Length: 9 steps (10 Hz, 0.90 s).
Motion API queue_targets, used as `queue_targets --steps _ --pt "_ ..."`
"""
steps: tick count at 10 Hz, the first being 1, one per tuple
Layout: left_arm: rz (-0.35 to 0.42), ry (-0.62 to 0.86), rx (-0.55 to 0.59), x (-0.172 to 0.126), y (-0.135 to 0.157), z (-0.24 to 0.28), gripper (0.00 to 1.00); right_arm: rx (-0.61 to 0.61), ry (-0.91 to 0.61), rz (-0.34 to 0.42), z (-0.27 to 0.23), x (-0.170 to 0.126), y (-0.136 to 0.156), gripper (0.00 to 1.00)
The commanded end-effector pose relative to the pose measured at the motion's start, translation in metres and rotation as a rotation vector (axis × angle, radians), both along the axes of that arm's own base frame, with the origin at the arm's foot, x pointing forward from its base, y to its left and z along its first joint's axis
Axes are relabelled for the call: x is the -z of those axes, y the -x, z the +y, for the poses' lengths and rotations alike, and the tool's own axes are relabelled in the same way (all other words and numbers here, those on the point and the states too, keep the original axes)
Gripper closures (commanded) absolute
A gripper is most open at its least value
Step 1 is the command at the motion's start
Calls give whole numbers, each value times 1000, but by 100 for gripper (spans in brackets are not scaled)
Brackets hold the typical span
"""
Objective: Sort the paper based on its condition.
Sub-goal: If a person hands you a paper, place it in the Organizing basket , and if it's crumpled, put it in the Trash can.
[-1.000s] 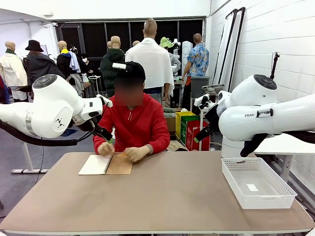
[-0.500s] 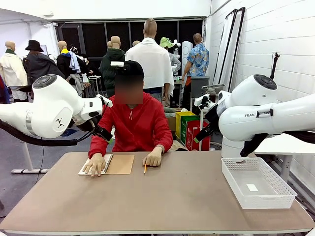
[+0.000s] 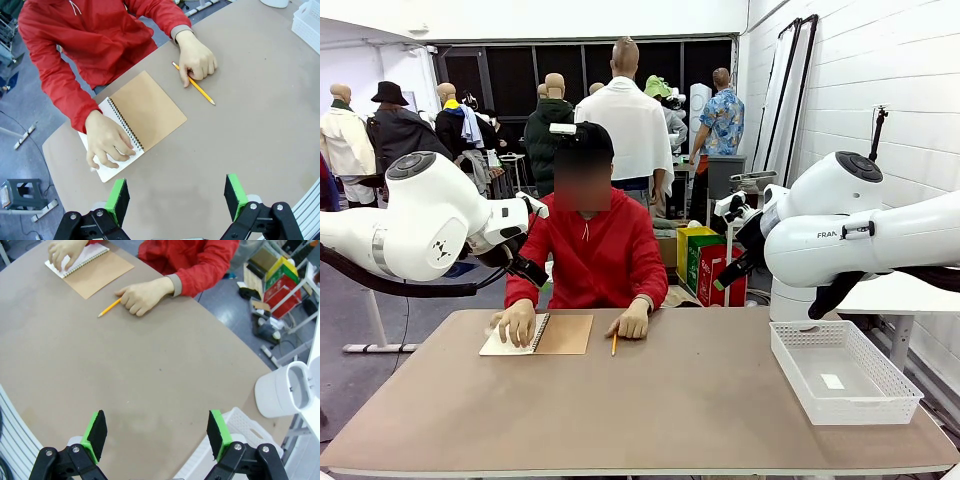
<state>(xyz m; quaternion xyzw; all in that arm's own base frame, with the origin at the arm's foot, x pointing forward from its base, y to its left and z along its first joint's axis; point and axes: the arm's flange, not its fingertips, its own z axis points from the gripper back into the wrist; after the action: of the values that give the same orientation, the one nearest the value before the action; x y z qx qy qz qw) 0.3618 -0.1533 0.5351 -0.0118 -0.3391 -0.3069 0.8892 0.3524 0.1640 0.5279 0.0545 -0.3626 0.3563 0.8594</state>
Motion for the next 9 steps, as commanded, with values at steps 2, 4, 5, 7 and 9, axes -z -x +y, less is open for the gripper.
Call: queue_targets --steps 2,4,5,7,9 --pt "3 -2 0 0 0 0 0 -3 0 2 -1 1 -1 0" --pt "3 -2 0 0 0 0 0 -3 0 2 -1 1 -1 0" --pt "3 -2 0 0 0 0 0 -3 0 2 -1 1 -1 0" --pt "3 -2 0 0 0 0 0 -3 0 2 -1 1 -1 0" --pt "3 -2 0 0 0 0 0 -3 0 2 -1 1 -1 0"
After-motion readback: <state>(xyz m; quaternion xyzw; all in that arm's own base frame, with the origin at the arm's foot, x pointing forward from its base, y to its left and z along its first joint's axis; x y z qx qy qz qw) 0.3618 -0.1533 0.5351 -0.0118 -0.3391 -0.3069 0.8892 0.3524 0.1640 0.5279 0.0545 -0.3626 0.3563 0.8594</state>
